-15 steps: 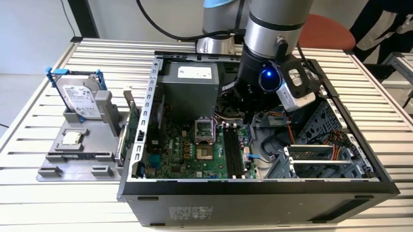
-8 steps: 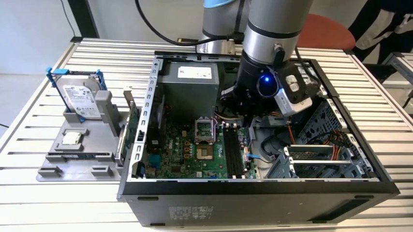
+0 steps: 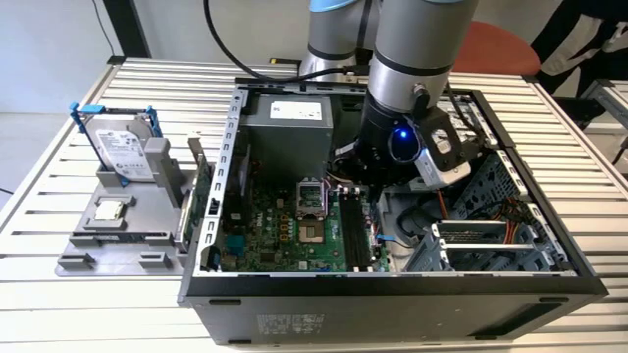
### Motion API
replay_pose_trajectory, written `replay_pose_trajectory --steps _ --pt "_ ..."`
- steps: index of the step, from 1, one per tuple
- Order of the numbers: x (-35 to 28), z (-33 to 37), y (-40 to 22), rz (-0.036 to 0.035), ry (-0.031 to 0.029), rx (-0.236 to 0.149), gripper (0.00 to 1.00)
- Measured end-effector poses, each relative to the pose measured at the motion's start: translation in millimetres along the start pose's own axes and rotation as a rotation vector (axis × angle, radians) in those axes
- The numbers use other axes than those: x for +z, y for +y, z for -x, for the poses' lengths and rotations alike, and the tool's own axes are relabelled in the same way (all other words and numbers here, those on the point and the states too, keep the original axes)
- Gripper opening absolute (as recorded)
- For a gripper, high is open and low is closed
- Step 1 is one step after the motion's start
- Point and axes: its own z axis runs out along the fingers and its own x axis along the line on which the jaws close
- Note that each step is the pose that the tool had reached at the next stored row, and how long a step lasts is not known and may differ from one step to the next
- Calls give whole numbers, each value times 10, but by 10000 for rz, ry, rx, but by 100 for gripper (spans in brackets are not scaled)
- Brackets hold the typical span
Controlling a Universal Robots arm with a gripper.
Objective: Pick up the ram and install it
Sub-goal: 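Insert the ram into the slot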
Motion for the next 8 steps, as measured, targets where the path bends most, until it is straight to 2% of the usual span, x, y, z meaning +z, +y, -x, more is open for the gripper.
replay_pose_trajectory --steps 8 --pt "135 -9 -35 4 -1 -125 0"
